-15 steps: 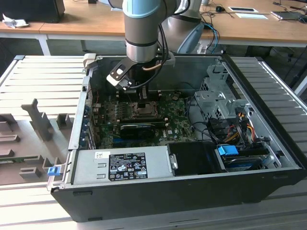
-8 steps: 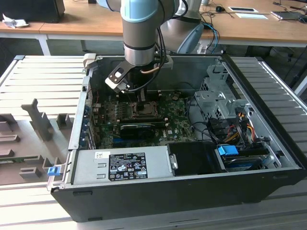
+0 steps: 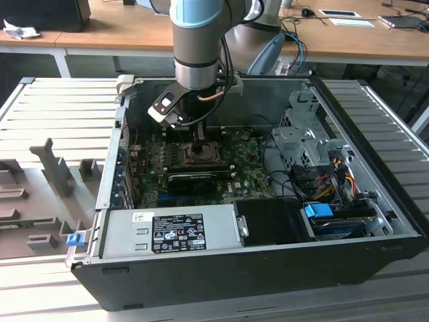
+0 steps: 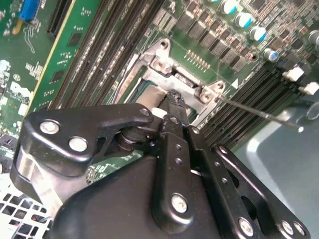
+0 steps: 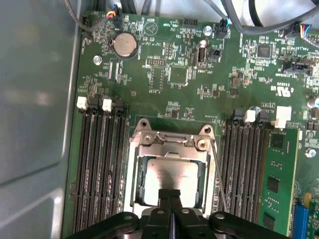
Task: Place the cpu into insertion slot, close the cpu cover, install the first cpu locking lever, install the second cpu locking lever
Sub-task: 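Close the cpu cover, then install the first cpu locking lever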
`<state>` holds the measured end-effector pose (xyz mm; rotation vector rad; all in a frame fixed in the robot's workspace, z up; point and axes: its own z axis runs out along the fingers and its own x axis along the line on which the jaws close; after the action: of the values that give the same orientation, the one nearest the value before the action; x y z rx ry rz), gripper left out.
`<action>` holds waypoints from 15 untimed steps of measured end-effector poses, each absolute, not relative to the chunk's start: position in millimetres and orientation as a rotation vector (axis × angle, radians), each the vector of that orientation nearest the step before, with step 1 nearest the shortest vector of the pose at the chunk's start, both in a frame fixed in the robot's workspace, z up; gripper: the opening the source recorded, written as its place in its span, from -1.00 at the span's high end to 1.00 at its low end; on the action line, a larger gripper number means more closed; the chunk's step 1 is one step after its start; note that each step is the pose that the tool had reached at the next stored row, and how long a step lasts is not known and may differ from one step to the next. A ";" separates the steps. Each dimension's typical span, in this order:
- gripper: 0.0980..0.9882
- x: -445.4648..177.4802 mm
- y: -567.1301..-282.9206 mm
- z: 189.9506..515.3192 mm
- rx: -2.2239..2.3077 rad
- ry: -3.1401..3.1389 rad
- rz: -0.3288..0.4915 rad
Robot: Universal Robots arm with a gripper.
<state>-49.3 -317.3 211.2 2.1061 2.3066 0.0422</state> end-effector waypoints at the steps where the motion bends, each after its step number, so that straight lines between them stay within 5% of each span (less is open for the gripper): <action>1: 0.98 -47.6 -317.3 211.2 2.106 2.307 0.042; 15: 0.98 -38.8 -317.3 213.2 2.106 2.307 0.042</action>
<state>-38.8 -317.3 213.2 2.1060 2.3071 0.0418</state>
